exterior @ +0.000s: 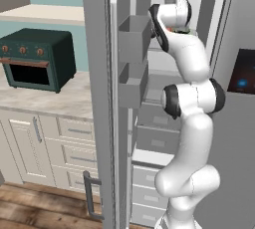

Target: Take the squash and cucumber from the second highest rack and move them to the highest rack where the cucumber and garlic are located, to maximize freezer space. Close the freezer door after rearranging.

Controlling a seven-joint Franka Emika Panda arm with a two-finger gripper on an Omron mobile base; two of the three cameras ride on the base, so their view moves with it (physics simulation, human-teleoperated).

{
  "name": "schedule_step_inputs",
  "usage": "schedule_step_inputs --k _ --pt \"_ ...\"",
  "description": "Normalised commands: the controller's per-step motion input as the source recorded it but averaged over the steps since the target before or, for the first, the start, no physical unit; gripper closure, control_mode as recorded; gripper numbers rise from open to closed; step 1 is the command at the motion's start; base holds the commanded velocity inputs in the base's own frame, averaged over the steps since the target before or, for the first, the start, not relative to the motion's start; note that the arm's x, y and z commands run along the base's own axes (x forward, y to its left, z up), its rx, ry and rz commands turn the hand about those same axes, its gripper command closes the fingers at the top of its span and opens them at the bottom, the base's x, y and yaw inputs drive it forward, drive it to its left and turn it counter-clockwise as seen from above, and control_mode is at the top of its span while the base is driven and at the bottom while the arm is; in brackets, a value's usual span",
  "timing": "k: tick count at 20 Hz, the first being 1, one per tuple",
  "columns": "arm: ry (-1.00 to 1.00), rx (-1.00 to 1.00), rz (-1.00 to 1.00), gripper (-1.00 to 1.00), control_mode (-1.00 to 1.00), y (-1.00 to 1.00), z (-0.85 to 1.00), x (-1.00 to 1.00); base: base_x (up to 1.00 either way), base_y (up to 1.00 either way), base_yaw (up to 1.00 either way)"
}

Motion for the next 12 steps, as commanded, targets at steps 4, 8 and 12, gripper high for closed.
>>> schedule_step_inputs --k 4,8,12 --pt "-0.23 0.0 0.0 -1.0 -1.0 0.08 -0.23 -0.03 0.0 0.0 0.0" --pt "-0.25 0.0 0.0 -1.0 -1.0 0.03 -0.06 -0.13 0.0 0.0 0.0" --pt "-0.13 0.0 0.0 -1.0 -1.0 0.12 0.0 -0.47 0.0 0.0 0.0"
